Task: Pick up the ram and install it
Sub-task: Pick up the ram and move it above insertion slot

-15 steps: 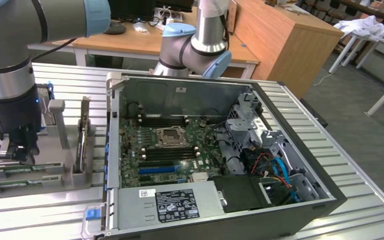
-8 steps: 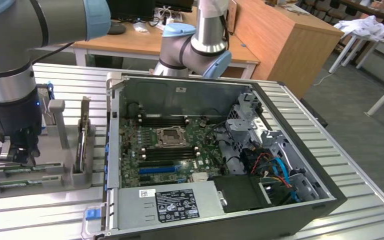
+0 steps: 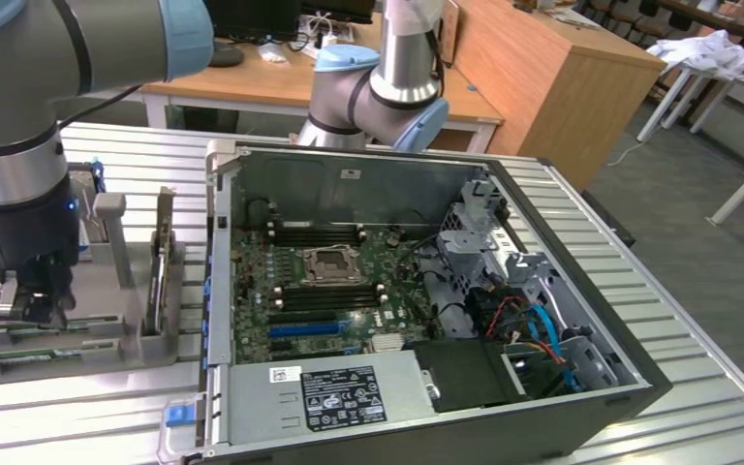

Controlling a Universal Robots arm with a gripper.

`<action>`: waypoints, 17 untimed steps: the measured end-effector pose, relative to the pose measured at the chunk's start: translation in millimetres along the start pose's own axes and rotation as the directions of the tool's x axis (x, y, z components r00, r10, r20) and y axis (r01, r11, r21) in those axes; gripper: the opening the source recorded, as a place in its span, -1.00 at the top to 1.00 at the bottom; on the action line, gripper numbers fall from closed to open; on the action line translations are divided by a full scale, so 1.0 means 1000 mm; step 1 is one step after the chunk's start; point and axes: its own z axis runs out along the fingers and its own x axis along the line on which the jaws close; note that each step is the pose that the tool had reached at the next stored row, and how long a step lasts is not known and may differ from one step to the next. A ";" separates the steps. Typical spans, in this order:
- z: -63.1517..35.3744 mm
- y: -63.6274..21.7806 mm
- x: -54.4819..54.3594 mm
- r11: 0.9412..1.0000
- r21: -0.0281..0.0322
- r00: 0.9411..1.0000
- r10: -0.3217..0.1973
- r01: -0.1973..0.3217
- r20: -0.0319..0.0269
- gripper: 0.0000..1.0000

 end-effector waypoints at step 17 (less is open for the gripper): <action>0.0175 -0.0011 0.004 1.000 0.000 1.000 -0.010 0.010 0.001 0.40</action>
